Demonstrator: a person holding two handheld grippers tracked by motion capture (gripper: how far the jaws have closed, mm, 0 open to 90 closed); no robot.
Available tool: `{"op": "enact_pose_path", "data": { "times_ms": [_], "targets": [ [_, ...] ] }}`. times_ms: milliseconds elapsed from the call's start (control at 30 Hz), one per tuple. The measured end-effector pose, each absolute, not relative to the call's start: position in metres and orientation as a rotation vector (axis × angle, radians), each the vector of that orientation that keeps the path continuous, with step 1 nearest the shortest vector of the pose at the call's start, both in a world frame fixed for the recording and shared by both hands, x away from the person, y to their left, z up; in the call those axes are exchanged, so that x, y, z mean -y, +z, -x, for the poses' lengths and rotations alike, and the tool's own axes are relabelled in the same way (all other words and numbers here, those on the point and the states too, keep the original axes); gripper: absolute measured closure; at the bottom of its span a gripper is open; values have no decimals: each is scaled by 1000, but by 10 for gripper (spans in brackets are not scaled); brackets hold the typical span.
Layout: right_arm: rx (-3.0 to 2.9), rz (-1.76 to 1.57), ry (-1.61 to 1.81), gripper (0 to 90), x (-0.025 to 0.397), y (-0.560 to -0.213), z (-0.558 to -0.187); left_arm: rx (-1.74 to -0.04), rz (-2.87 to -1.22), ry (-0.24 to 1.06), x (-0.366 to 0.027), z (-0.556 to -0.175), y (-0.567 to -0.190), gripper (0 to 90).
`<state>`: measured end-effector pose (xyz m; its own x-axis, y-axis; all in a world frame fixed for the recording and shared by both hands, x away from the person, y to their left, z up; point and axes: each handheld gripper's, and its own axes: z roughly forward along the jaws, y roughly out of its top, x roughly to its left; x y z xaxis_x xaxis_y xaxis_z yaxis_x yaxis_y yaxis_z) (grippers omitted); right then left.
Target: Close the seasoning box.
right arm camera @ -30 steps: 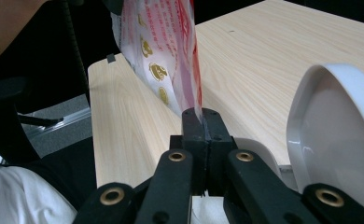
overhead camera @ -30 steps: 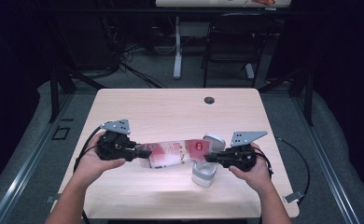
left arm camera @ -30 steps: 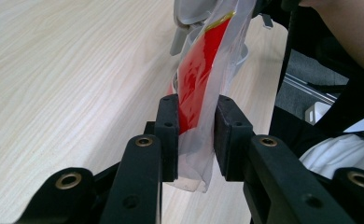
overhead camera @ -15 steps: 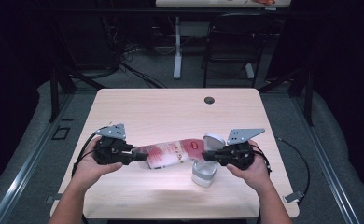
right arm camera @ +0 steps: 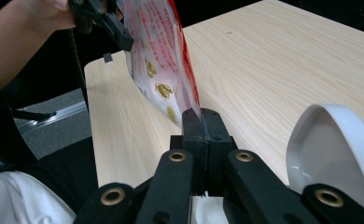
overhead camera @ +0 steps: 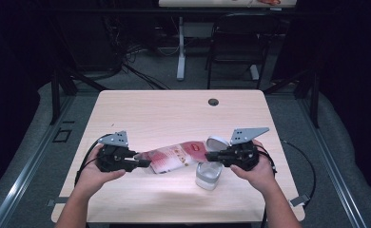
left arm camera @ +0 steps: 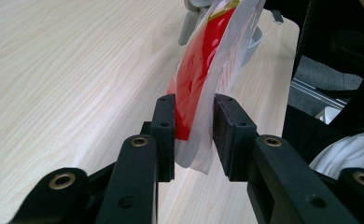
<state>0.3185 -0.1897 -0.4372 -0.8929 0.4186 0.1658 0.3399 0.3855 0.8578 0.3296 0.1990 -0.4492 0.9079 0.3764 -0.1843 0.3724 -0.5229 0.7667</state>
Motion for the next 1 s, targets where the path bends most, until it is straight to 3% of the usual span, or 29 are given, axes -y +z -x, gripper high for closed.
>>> {"op": "enact_pose_path", "data": {
  "times_ms": [1000],
  "targets": [
    [-2629, -609, 1413, 900, 159, -410, -320, -575, -2178, 25, -213, -330, -466, 650]
  ]
}}
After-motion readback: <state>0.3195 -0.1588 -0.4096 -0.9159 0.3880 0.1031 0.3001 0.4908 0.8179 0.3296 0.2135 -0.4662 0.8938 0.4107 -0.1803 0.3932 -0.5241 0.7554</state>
